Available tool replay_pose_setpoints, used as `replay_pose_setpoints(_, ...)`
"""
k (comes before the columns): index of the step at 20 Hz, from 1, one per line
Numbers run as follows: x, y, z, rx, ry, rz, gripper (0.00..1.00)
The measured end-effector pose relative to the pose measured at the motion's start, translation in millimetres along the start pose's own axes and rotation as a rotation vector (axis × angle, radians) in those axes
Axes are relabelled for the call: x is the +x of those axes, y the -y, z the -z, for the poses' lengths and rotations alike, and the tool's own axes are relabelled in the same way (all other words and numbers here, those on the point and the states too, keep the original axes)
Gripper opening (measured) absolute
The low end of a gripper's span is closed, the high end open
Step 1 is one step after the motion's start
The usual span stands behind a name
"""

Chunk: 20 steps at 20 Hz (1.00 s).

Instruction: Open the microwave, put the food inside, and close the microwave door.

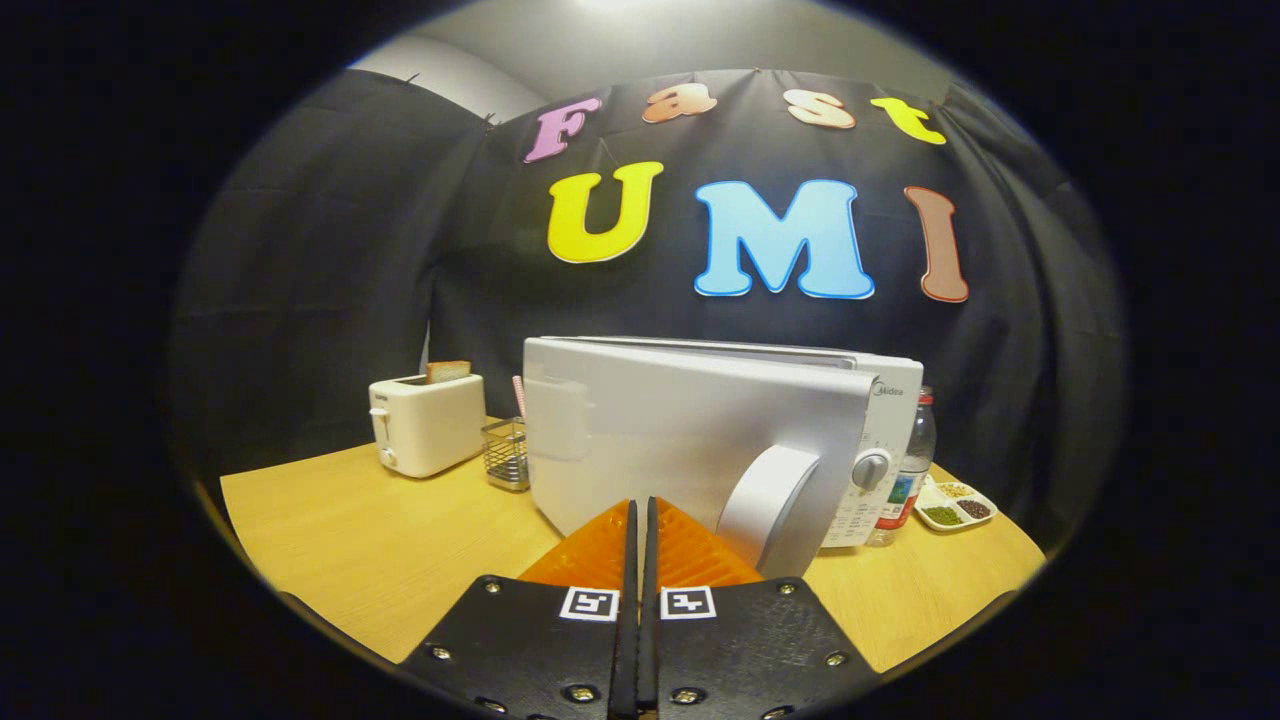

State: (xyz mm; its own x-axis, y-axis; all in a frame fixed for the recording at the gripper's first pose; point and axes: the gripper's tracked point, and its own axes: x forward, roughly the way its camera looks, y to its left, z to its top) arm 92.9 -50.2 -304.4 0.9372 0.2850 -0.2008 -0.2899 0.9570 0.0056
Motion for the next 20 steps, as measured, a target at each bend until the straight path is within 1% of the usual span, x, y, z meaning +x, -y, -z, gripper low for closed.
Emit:
replay_pose_setpoints(5, 30, 42, -4, 0.022, -0.013, 0.090, 0.01)
replay_pose_setpoints(8, 52, 66, -5, 0.022, -0.022, 0.159, 0.01)
replay_pose_setpoints(13, 88, 93, -9, 0.056, -0.043, 0.243, 0.01)
replay_pose_setpoints(15, 99, 102, -10, 0.045, -0.044, 0.286, 0.01)
replay_pose_setpoints(16, 105, 101, -10, 0.044, -0.044, 0.286, 0.01)
replay_pose_setpoints(17, 109, 101, -8, 0.036, -0.058, 0.305, 0.01)
replay_pose_setpoints(20, 118, 108, -12, -0.037, -0.053, 0.379, 0.01)
